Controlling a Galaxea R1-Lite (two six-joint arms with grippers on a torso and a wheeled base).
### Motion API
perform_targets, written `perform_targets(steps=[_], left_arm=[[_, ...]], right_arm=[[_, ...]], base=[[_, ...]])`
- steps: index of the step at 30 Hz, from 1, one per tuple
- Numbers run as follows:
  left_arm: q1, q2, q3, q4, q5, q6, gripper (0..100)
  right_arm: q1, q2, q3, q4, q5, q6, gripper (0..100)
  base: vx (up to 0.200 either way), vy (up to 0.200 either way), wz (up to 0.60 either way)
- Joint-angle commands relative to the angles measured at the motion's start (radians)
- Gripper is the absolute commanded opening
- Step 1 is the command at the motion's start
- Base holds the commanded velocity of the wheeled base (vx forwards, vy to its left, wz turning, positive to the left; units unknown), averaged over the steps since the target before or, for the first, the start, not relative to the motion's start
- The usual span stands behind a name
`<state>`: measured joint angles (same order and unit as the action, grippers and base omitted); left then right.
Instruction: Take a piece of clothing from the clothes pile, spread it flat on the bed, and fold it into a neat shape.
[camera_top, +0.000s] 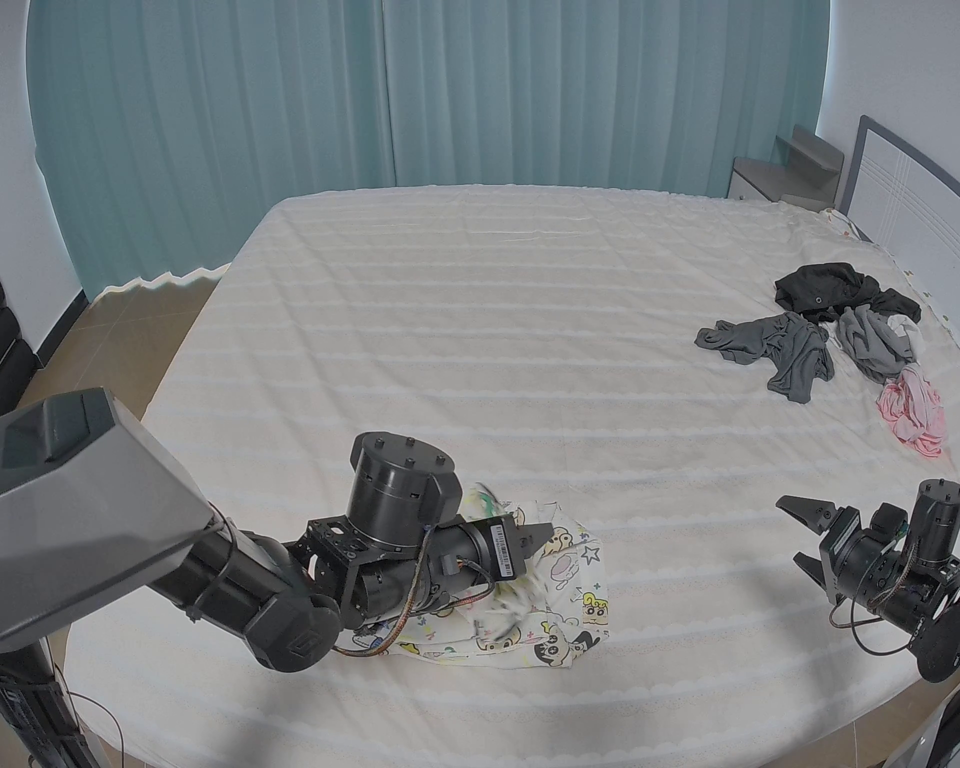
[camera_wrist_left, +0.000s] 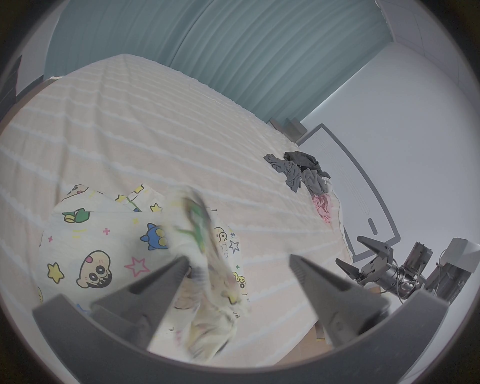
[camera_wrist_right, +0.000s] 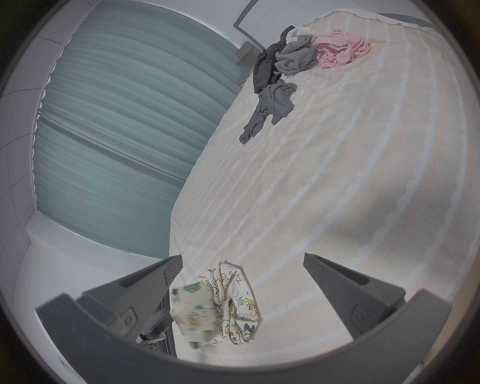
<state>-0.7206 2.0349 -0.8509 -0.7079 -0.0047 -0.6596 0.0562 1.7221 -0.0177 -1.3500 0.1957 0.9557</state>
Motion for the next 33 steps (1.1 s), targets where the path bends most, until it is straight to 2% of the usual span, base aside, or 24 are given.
perform_targets(steps=[1,7,11,19,22,25,28,31,33], left_arm=[[-0.01,0.002,-0.007,-0.001,0.0,-0.005,100],[-0.006,-0.004,-0.02,0.001,0.008,-0.008,100],[0.035,-0.064,0.009,0.007,0.002,-0.026,100],[0.171,-0.301,0.288,-0.004,-0.057,-0.133,100],[0.193,-0.344,0.363,-0.019,-0.066,-0.155,100],[0.213,-0.375,0.483,-0.122,-0.057,-0.218,100],[0.214,-0.389,0.566,-0.206,-0.051,-0.238,100],[0.217,-0.403,0.616,-0.251,-0.041,-0.255,100],[0.247,-0.421,0.65,-0.269,-0.037,-0.267,100]], right_arm=[[0.002,0.001,0.018,0.003,0.001,0.0,100],[0.002,0.001,0.018,0.003,0.001,0.0,100],[0.005,0.002,0.018,0.005,0.001,0.0,100],[0.053,-0.003,0.018,0.054,-0.001,0.001,100],[0.074,-0.012,0.018,0.057,-0.007,0.001,100],[0.162,-0.012,0.018,0.054,-0.03,-0.002,100],[0.228,0.001,0.007,0.049,-0.039,-0.009,100],[0.271,0.017,-0.018,0.054,-0.042,-0.02,100],[0.298,0.05,-0.064,0.058,-0.041,-0.045,100]], base=[[0.0,0.0,0.0],[0.0,0.0,0.0],[0.0,0.0,0.0],[0.0,0.0,0.0],[0.0,0.0,0.0],[0.0,0.0,0.0],[-0.067,0.0,0.0],[-0.133,0.0,0.0],[0.0,0.0,0.0]])
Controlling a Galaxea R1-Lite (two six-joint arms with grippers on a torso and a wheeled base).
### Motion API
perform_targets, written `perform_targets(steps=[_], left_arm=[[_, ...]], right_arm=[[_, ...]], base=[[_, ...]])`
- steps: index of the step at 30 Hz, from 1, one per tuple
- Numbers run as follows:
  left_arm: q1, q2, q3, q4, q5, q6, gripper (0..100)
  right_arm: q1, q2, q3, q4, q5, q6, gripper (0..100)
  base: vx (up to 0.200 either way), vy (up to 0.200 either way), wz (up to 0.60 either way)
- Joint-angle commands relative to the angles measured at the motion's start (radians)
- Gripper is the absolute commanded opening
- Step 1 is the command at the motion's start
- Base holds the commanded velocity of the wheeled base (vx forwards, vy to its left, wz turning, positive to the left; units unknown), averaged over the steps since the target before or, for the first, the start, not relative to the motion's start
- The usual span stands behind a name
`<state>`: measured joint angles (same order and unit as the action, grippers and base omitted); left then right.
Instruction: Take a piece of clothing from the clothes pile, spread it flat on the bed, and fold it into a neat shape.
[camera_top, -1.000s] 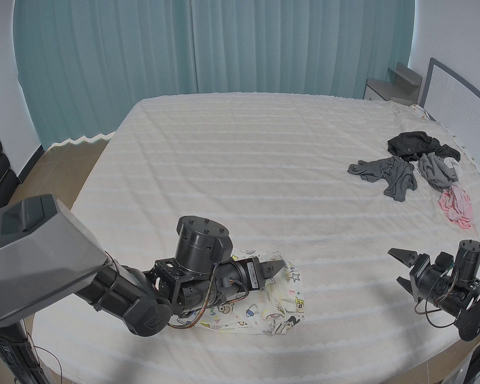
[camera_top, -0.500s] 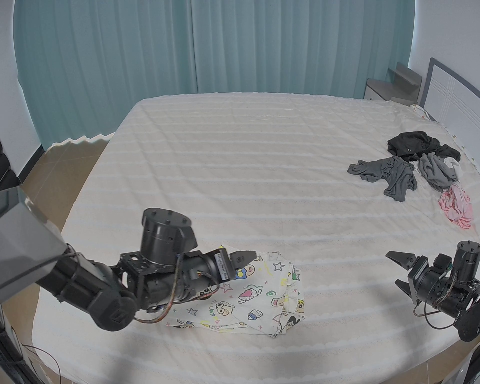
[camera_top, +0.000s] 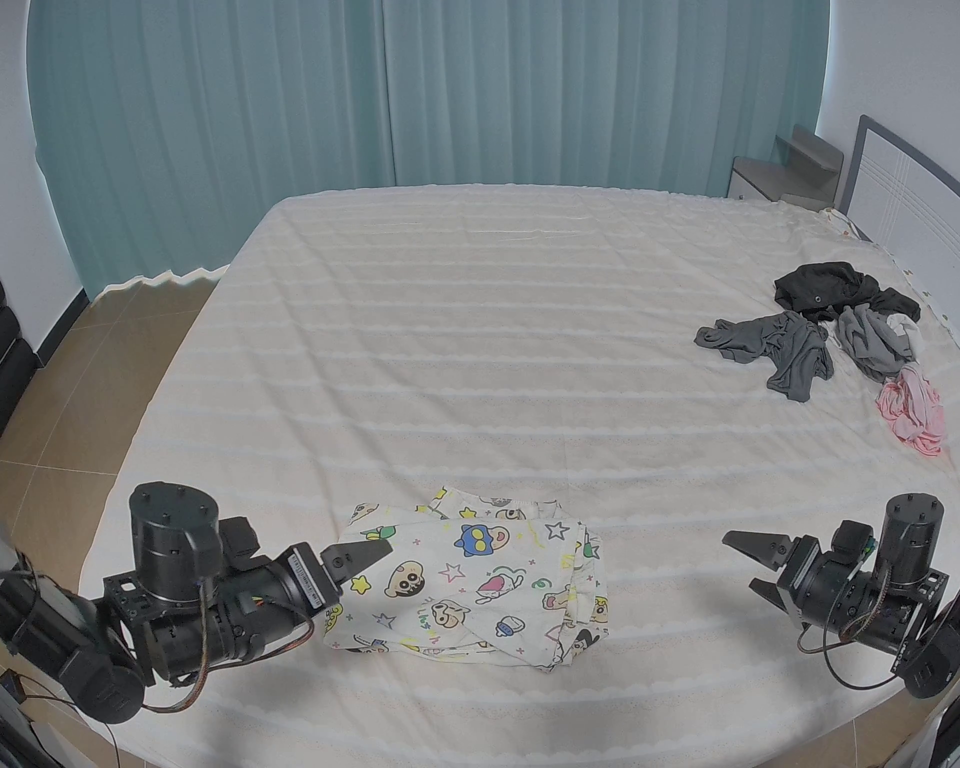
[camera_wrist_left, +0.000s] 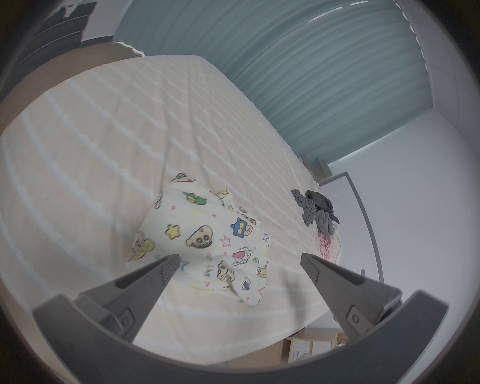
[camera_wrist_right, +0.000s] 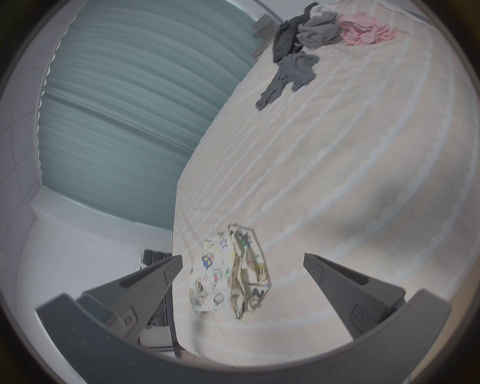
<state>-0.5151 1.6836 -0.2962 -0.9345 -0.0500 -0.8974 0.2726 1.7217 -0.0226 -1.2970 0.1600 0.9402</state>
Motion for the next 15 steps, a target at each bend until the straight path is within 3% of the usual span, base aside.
perform_targets(steps=[1,7,15], left_arm=[[0.056,-0.079,0.104,-0.043,0.009,-0.029,100],[0.118,-0.094,0.131,-0.043,-0.007,-0.032,100],[0.118,-0.044,0.152,-0.084,-0.027,-0.041,100]], right_arm=[[0.091,0.073,-0.079,0.01,-0.005,-0.038,100],[0.165,0.176,-0.241,0.134,-0.004,-0.051,100],[0.226,0.254,-0.424,0.288,-0.005,-0.049,100]], base=[[0.0,0.0,0.0],[0.0,0.0,0.0],[0.0,0.0,0.0]])
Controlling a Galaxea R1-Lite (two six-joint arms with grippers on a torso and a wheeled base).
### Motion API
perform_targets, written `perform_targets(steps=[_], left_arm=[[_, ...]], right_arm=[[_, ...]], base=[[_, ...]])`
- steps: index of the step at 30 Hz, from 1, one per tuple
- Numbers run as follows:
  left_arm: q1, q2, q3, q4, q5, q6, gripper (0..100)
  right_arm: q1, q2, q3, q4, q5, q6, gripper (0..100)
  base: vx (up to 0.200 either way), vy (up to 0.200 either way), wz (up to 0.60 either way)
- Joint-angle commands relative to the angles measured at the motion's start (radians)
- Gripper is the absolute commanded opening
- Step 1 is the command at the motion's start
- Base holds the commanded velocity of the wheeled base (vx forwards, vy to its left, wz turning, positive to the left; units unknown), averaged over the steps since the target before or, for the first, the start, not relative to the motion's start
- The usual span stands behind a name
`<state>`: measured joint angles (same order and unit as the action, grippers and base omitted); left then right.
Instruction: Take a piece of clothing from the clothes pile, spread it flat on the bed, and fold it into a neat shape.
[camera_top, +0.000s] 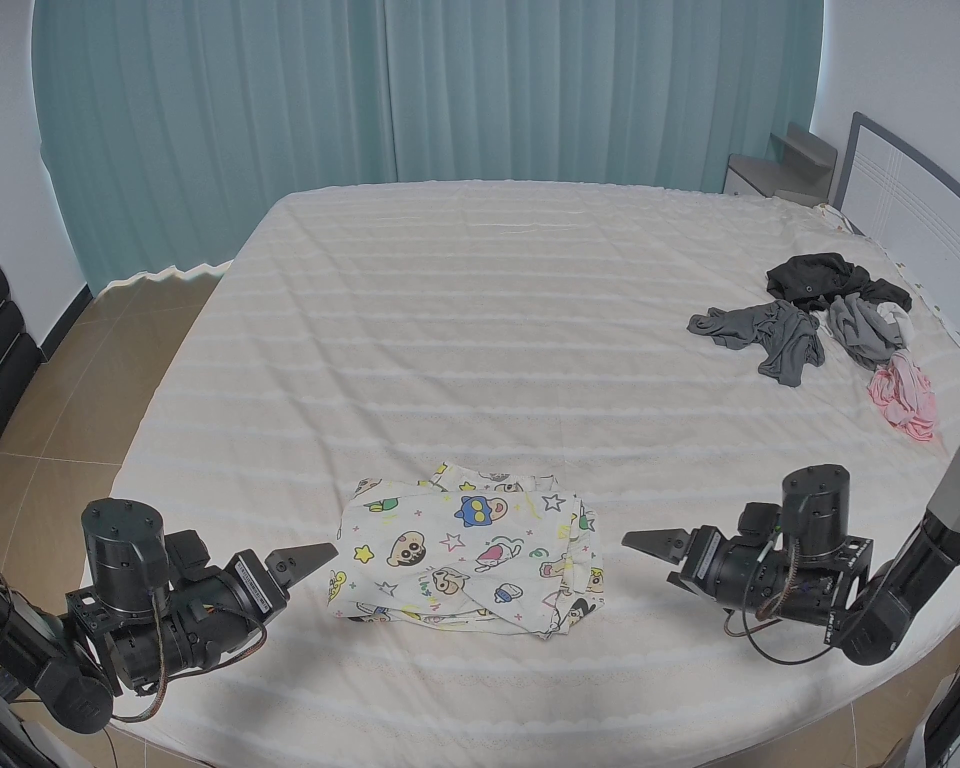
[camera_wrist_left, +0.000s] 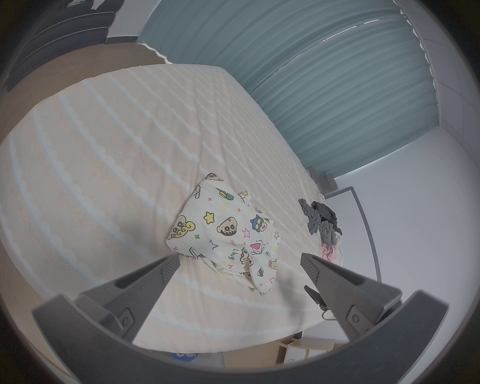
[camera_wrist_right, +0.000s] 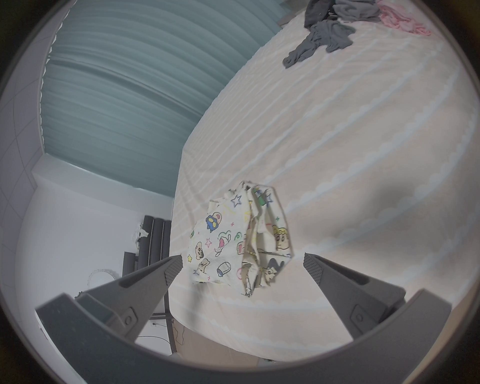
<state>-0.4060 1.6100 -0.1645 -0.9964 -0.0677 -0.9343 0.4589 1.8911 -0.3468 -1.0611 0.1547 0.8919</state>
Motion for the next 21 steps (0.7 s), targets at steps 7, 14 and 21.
perform_targets(steps=[7,14,21], left_arm=[[0.01,0.045,0.028,-0.025,-0.031,-0.005,100],[0.01,0.056,0.028,-0.027,-0.031,-0.005,100],[0.01,0.053,0.026,-0.027,-0.031,-0.005,100]], right_arm=[[0.092,0.143,-0.212,0.118,0.0,-0.002,100],[0.144,0.164,-0.287,0.191,0.003,-0.004,100],[0.181,0.198,-0.316,0.193,0.003,-0.005,100]], base=[[0.0,0.0,0.0],[0.0,0.0,0.0],[0.0,0.0,0.0]])
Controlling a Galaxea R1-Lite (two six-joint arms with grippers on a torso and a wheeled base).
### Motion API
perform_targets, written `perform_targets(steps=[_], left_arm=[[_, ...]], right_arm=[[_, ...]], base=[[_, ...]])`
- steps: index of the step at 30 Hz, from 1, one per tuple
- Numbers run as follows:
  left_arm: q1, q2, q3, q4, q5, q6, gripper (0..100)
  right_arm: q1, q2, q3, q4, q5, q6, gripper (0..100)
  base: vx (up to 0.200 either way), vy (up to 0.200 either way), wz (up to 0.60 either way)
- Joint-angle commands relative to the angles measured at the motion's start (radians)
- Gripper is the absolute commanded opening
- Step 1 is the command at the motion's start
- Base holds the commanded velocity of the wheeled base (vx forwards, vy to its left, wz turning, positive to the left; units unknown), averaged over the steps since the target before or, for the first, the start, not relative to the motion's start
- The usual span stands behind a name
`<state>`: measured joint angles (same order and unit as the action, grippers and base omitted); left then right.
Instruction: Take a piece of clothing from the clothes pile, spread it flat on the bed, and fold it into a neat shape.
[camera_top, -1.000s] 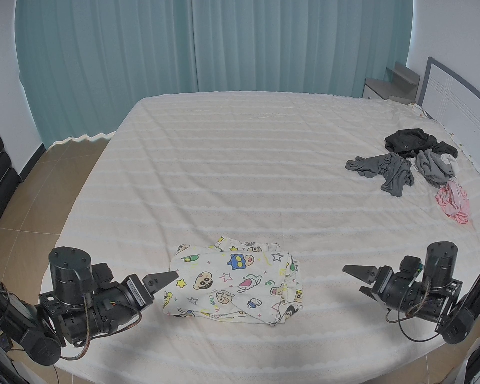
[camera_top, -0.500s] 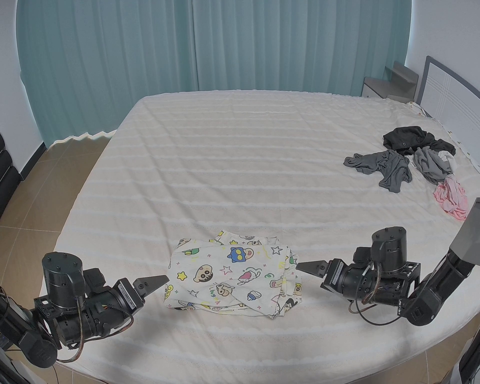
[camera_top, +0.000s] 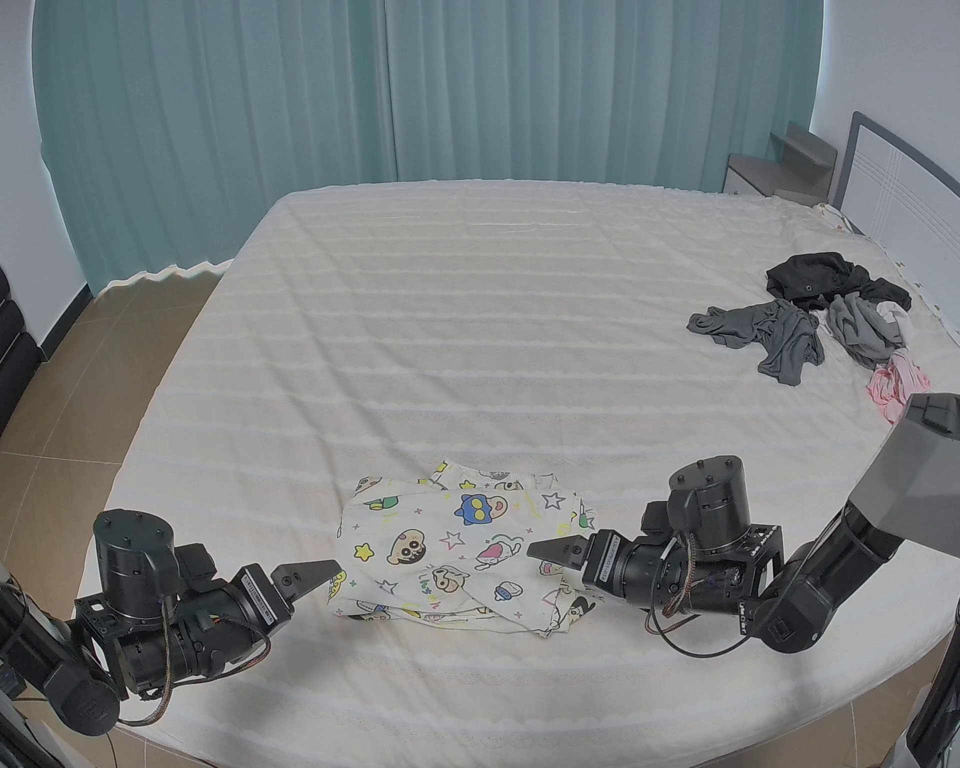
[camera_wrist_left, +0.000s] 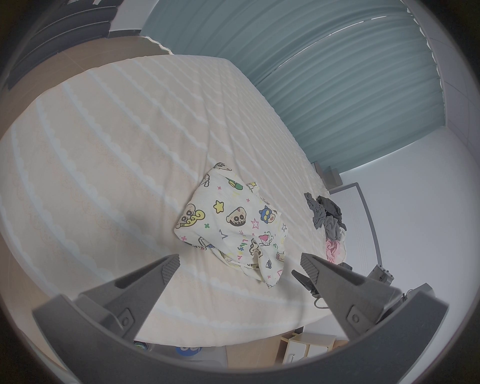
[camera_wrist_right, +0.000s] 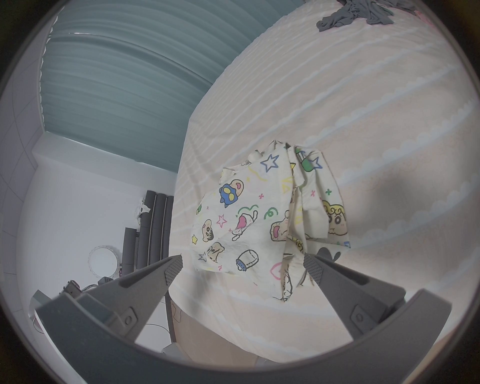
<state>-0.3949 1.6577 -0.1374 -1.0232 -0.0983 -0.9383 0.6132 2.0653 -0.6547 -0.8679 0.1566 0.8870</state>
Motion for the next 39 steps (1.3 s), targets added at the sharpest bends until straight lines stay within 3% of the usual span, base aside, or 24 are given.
perform_targets(steps=[1,27,28,39], left_arm=[[-0.001,0.007,-0.001,0.0,0.0,0.0,100],[-0.001,0.024,-0.002,0.0,0.0,-0.004,100],[-0.001,0.025,-0.002,0.0,0.0,-0.004,100],[0.001,0.033,-0.002,0.0,0.0,-0.004,100]], right_arm=[[0.036,0.03,-0.008,0.0,0.001,0.0,100],[0.048,0.196,-0.137,0.0,0.006,-0.071,100],[0.048,0.199,-0.138,0.0,0.004,-0.072,0],[0.011,0.183,-0.089,0.015,0.001,-0.114,0]], base=[[0.0,0.0,0.0],[0.0,0.0,0.0],[0.0,0.0,0.0],[0.0,0.0,0.0]])
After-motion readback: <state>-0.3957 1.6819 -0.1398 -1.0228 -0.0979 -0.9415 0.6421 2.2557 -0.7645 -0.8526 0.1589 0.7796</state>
